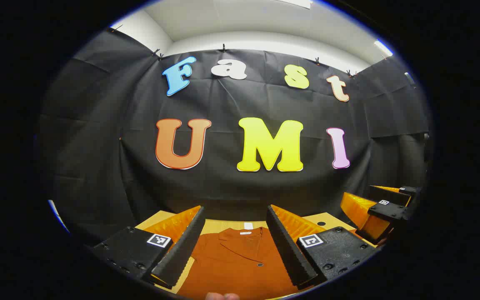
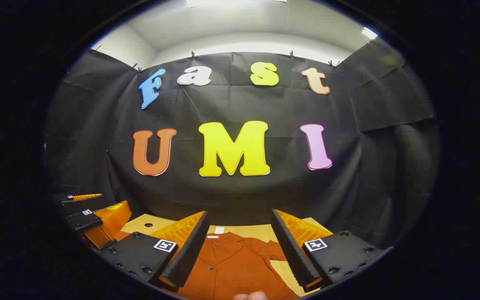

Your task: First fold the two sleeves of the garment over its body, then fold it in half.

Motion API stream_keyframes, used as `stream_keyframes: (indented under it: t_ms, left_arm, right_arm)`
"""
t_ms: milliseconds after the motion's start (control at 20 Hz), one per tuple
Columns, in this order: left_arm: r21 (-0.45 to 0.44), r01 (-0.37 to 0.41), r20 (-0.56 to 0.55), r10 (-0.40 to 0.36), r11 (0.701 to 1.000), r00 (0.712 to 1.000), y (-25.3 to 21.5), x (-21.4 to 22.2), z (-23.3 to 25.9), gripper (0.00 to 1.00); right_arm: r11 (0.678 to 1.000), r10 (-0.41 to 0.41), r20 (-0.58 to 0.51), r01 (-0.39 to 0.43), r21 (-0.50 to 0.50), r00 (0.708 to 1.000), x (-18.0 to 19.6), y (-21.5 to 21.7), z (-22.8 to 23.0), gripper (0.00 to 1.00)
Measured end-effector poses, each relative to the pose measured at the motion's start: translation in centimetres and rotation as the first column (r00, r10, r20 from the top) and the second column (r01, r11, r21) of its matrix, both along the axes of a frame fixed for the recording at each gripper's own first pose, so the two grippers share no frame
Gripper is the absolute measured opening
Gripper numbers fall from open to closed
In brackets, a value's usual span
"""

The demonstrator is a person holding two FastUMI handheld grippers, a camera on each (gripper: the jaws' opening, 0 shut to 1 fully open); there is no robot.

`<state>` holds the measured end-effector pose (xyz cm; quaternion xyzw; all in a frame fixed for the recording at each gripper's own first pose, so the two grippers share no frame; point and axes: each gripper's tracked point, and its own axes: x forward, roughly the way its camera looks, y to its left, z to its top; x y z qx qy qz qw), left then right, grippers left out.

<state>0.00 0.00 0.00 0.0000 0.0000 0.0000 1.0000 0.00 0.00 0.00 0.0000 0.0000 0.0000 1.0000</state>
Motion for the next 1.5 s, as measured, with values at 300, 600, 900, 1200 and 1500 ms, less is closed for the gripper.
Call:
stream_keyframes:
  t_ms: [300, 600, 900, 1200, 1500]
  left_arm:
    - [-0.003, 0.002, -0.007, -0.002, 1.0, 1.0, 0.6, 0.3, 0.1, 0.96]
    - [0.006, -0.014, -0.007, 0.014, 1.0, 1.0, 0.8, 0.6, -0.2, 0.96]
    - [0.009, -0.015, -0.004, 0.015, 1.0, 1.0, 0.8, 0.7, -0.2, 0.96]
    - [0.01, -0.03, -0.002, 0.03, 1.0, 1.0, 1.1, 0.9, -0.2, 0.96]
    - [0.019, -0.024, -0.002, 0.024, 1.0, 1.0, 0.9, 0.8, -0.3, 0.96]
  right_arm:
    - [1.0, 0.017, 0.016, -0.017, -0.015, 1.0, -0.3, 0.8, 0.4, 0.94]
    - [1.0, 0.007, 0.014, -0.007, -0.014, 1.0, 0.0, 0.4, 0.4, 0.95]
    - [1.0, 0.006, 0.014, -0.006, -0.015, 1.0, 0.3, 0.2, 0.2, 0.95]
    - [1.0, -0.002, 0.018, 0.002, -0.021, 1.0, 0.3, -0.3, 0.1, 0.94]
    - [1.0, -0.016, 0.002, 0.016, -0.005, 1.0, 0.0, -1.1, -0.3, 0.94]
